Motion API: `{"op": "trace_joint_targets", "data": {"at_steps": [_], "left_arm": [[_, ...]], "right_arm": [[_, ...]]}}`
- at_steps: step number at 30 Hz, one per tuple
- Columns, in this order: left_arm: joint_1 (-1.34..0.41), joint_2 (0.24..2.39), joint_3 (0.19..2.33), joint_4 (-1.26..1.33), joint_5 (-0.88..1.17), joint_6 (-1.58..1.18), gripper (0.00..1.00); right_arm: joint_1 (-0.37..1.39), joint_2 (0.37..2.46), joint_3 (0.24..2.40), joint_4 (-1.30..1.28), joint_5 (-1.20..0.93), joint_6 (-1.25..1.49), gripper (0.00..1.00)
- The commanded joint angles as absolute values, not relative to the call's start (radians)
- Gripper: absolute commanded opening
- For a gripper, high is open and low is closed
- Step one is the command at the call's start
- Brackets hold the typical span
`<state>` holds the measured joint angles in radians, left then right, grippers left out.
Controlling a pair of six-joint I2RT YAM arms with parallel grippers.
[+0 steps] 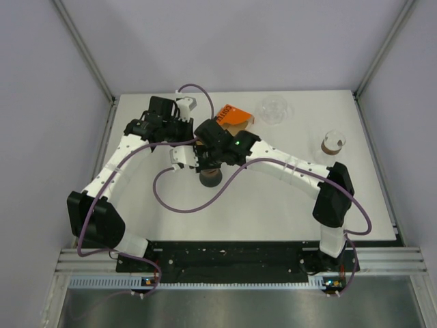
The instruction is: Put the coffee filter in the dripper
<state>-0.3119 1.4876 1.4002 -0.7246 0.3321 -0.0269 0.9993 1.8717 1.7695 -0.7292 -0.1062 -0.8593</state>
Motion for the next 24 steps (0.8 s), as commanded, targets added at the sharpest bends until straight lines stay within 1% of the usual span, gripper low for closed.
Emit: {"op": "trace_joint_targets", "data": {"at_steps": [1,2,4,5,7,9,12,14,16,17,19,20,21,24], "left_arm": [[-0.328,1.474,1.413,-0.678,0.385,-0.009,0.17],[-0.328,1.476,1.413,-0.678,0.385,-0.009,0.17],[-0.328,1.476,1.414,-0.678,0.387,-0.009,0.17],[-0.328,1.476,1.414,-0.678,0.388,-0.009,0.17],[-0.328,1.476,1.416,-0.678,0.391,-0.011,0.17],[-0.328,1.476,1.417,-0.680,0.393,-0.011,0.17],[-0.328,1.473,1.417,-0.680,0.393,-0.011,0.17],[-0.328,1.471,1.416,-0.680,0.391,-0.009,0.17],[-0.327,1.471,1.416,-0.680,0.391,-0.009,0.17],[-0.328,1.473,1.416,-0.680,0.391,-0.009,0.17],[-0.330,1.473,1.416,-0.680,0.391,-0.009,0.17],[-0.330,1.473,1.416,-0.680,0.390,-0.009,0.17],[-0.330,1.473,1.417,-0.680,0.390,-0.009,0.17],[-0.330,1.474,1.416,-0.680,0.387,-0.009,0.17]], "right_arm": [[1.014,1.901,1.801,-0.764,-0.153,-0.835,0.00],[1.014,1.902,1.802,-0.764,-0.153,-0.830,0.00],[1.014,1.902,1.805,-0.762,-0.150,-0.818,0.16],[1.014,1.905,1.810,-0.762,-0.147,-0.810,0.22],[1.014,1.905,1.818,-0.762,-0.144,-0.799,0.27],[1.014,1.911,1.821,-0.762,-0.146,-0.798,0.28],[1.014,1.916,1.819,-0.762,-0.143,-0.793,0.29],[1.015,1.919,1.816,-0.762,-0.143,-0.790,0.22],[1.015,1.916,1.818,-0.762,-0.147,-0.790,0.12],[1.015,1.913,1.818,-0.761,-0.150,-0.790,0.09],[1.019,1.911,1.818,-0.762,-0.152,-0.787,0.09],[1.019,1.910,1.818,-0.762,-0.149,-0.787,0.14],[1.017,1.908,1.818,-0.761,-0.141,-0.784,0.22],[1.019,1.899,1.815,-0.762,-0.121,-0.776,0.37]]}}
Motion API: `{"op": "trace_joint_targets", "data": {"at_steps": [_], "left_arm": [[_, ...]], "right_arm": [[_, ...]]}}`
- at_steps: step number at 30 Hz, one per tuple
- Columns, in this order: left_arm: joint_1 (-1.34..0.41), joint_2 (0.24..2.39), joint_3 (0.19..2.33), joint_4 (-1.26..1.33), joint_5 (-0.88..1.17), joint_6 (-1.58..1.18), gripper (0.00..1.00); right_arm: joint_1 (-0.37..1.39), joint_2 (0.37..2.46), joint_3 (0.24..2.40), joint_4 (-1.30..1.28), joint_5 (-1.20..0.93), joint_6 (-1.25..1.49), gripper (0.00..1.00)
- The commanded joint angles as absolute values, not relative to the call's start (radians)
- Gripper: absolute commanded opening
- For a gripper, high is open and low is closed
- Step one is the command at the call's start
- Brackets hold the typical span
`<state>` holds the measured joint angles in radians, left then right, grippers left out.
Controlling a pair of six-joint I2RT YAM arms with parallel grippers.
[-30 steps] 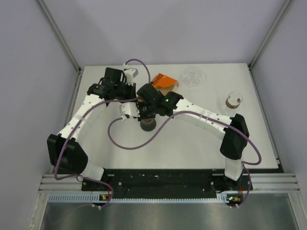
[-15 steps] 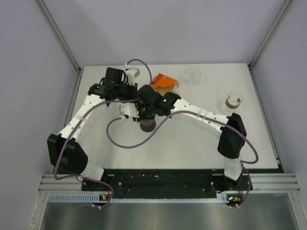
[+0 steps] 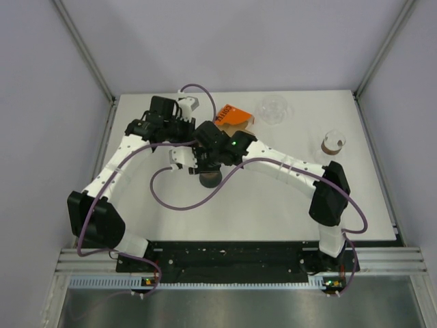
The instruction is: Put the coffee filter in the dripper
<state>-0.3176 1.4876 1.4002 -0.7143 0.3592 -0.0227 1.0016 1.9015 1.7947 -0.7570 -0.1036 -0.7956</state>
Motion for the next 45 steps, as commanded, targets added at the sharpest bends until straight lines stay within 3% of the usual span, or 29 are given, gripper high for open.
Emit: {"op": "trace_joint_targets", "data": {"at_steps": [1,7,15,28,45], "left_arm": [[-0.330,1.473,1.416,-0.680,0.388,-0.009,0.17],[-0.330,1.473,1.420,-0.681,0.393,-0.009,0.17],[-0.330,1.471,1.419,-0.683,0.388,-0.009,0.17],[-0.330,1.470,1.420,-0.689,0.388,-0.009,0.18],[-0.330,1.477,1.442,-0.701,0.397,-0.009,0.39]], "right_arm": [[1.019,1.891,1.813,-0.762,-0.117,-0.776,0.41],[1.019,1.853,1.810,-0.761,-0.104,-0.772,0.59],[1.020,1.778,1.755,-0.696,-0.106,-0.755,0.70],[1.020,1.668,1.671,-0.644,-0.081,-0.755,0.75],[0.953,1.500,1.565,-0.614,-0.185,-0.697,0.76]]}}
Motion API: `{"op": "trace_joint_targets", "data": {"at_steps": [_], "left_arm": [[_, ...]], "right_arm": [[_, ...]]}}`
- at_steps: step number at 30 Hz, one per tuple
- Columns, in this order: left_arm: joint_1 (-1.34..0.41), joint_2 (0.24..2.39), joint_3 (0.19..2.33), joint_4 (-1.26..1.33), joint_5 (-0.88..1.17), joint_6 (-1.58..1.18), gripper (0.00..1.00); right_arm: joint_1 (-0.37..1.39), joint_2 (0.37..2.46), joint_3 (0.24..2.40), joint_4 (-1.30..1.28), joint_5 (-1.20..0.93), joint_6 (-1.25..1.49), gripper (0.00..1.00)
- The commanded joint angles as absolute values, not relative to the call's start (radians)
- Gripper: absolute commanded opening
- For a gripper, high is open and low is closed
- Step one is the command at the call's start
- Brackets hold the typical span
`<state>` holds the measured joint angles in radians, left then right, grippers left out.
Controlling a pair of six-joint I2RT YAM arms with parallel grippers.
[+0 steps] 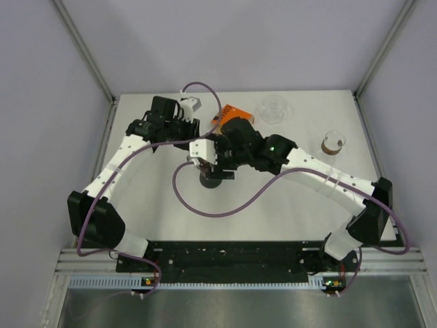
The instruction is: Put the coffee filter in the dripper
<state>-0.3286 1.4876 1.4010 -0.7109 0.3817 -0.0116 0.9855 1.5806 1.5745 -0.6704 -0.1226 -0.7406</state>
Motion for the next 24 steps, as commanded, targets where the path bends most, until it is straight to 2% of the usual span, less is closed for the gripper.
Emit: {"op": "trace_joint_targets", "data": {"at_steps": [1,13,24], "left_arm": [[-0.330,1.477,1.445,-0.703,0.397,-0.009,0.41],[-0.328,1.462,1.493,-0.722,0.405,0.040,0.61],[-0.314,1.421,1.528,-0.729,0.341,0.034,0.77]], "right_arm": [[0.942,1.491,1.560,-0.606,-0.196,-0.686,0.76],[0.827,1.405,1.482,-0.466,-0.272,-0.516,0.79],[0.689,1.384,1.479,-0.394,-0.141,-0.206,0.79]]}}
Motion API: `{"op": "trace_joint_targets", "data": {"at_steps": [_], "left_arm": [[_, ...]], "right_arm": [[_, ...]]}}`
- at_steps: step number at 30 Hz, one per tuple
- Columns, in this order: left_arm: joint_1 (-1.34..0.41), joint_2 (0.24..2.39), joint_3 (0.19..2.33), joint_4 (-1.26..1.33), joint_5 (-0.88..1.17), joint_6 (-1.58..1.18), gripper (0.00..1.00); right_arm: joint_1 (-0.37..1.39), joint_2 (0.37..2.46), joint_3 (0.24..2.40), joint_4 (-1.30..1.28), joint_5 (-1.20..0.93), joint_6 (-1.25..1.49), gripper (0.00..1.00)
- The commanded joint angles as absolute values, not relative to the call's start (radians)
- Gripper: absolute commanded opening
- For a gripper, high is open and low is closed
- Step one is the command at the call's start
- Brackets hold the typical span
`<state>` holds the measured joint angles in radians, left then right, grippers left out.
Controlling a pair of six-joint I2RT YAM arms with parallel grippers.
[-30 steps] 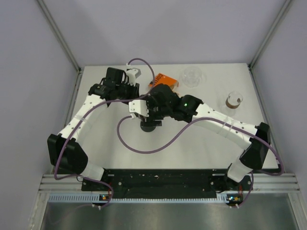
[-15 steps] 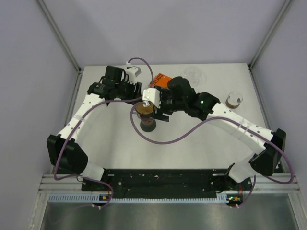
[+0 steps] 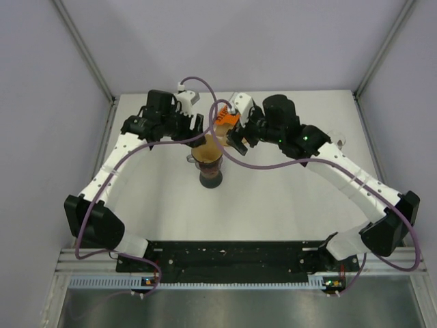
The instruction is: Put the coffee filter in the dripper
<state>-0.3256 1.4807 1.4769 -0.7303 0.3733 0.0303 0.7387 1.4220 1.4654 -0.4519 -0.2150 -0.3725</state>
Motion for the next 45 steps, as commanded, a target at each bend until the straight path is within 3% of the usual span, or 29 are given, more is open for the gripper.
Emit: {"op": "trace_joint_targets", "data": {"at_steps": [1,6,12,18,24,28,31,40,45], "left_arm": [[-0.311,1.416,1.531,-0.729,0.330,0.034,0.79],[-0.273,1.394,1.532,-0.727,0.285,0.037,0.86],[-0.195,1.362,1.497,-0.704,0.249,0.028,0.86],[-0.146,1.328,1.442,-0.673,0.250,0.028,0.87],[-0.127,1.330,1.439,-0.673,0.276,0.023,0.86],[-0.124,1.325,1.440,-0.676,0.276,0.025,0.86],[-0.123,1.321,1.439,-0.678,0.275,0.029,0.86],[-0.114,1.315,1.436,-0.678,0.278,0.028,0.86],[-0.109,1.308,1.434,-0.678,0.284,0.028,0.86]], "right_arm": [[0.667,1.382,1.479,-0.394,-0.121,-0.172,0.79],[0.534,1.378,1.467,-0.394,-0.020,0.022,0.74],[0.353,1.339,1.376,-0.396,0.078,0.162,0.69],[0.100,1.278,1.234,-0.402,0.155,0.221,0.69],[-0.032,1.258,1.155,-0.394,0.302,0.172,0.66],[-0.139,1.293,1.140,-0.388,0.211,0.186,0.60],[-0.182,1.331,1.140,-0.376,0.149,0.186,0.54],[-0.199,1.440,1.151,-0.376,0.089,0.178,0.49],[-0.199,1.488,1.161,-0.379,0.104,0.166,0.37]]}}
